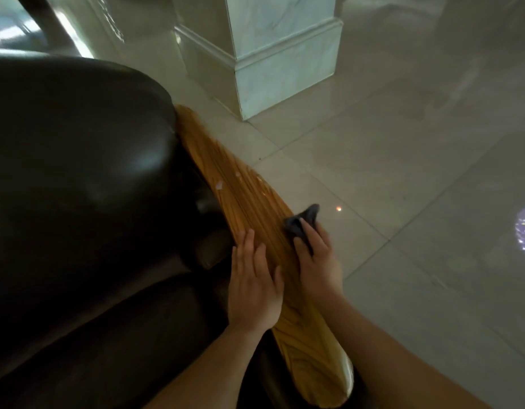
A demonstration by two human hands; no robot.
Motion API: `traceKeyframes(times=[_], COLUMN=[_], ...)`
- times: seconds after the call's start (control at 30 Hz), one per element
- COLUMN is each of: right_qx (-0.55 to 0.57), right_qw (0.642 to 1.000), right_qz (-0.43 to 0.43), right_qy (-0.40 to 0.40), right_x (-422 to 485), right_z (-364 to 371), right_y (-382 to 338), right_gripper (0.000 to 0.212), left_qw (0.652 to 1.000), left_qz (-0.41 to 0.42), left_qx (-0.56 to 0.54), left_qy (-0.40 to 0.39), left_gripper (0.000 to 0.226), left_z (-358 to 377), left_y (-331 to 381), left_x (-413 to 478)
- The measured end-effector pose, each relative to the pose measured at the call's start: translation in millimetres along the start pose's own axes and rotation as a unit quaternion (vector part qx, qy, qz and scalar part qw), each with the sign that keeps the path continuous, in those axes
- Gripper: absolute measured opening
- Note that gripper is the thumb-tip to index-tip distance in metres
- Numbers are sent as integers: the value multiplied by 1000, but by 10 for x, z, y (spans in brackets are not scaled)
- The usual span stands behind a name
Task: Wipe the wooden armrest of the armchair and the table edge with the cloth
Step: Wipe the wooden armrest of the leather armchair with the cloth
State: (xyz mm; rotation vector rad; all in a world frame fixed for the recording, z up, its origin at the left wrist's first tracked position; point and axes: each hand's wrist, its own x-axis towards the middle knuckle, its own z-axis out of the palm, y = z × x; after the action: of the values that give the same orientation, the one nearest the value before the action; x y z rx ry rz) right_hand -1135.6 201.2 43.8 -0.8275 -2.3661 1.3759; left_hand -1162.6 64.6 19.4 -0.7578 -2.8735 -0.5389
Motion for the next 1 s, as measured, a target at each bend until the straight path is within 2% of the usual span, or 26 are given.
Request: traceKeyframes(times=[0.1,0.17,0.23,0.3,0.4,0.43,0.5,0.6,0.67,0.77,0.8,0.83,0.9,1.0], right_qx=[-132,-205,-180,-123,-91,-97,-150,-243,-247,-190,-191,-219,-302,-319], right_qw=[980,961,971,989,995,994,979,928,921,946,945,930,866,788], right_qz=[-131,-169,-141,-71,-15,-30,-130,-266,-280,-227,-227,-254,-356,-484], right_qy=[-63,-81,-71,-49,-35,-31,-35,-92,-113,-131,-140,-150,-178,-206], right_x=[155,145,167,267,294,216,32,16,242,707,800,838,767,742], right_z=[110,115,73,81,127,115,65,-13,-5,111,161,199,200,-4], right_y=[-116,-47,9,-34,-106,-93,0,197,168,-102,-184,-226,-162,-18], right_gripper=[46,48,47,47,47,46,44,44,45,45,45,44,45,44], left_qw=[1000,999,999,998,997,997,996,994,994,993,993,993,989,973], left_qz=[13,18,6,2,7,6,5,2,-6,-17,-21,-34,-106,-227], left_qx=[18,30,45,48,47,49,59,70,67,66,68,71,73,33], left_qy=[-4,-13,-26,-34,-52,-58,-64,-82,-84,-93,-93,-87,-71,-34], left_gripper=[64,67,67,67,66,66,66,64,63,65,65,64,64,70], left_z=[-14,-16,-12,-15,-30,-33,-41,-71,-95,-178,-204,-219,-257,-213], left_y=[-11,-6,2,-5,-10,-3,10,28,39,51,54,58,101,272], left_x=[0,-4,5,14,10,10,38,57,44,60,66,66,77,139])
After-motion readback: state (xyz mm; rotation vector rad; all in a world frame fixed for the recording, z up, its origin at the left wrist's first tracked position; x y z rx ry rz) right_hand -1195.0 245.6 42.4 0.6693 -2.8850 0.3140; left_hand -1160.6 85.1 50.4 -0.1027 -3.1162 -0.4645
